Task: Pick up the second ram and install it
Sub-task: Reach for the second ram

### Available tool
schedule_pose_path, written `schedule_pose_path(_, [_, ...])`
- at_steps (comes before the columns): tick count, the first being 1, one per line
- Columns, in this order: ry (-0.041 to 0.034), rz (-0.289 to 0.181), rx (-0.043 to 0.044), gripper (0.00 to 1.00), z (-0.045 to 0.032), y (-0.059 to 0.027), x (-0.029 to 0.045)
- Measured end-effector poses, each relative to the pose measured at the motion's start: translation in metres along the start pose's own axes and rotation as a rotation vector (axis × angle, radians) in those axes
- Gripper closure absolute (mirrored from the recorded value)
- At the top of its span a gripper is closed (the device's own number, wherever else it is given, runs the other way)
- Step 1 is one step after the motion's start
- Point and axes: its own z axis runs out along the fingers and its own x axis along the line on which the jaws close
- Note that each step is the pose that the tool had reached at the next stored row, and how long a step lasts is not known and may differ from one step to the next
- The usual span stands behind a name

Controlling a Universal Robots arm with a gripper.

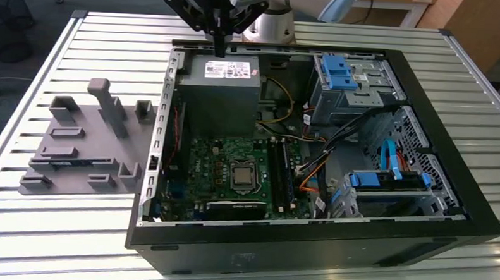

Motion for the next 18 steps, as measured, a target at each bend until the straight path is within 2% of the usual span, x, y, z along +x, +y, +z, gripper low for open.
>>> schedule_pose_path(18, [0.0, 0.0, 0.0, 0.89, 0.0002, -0.0004, 0.0047])
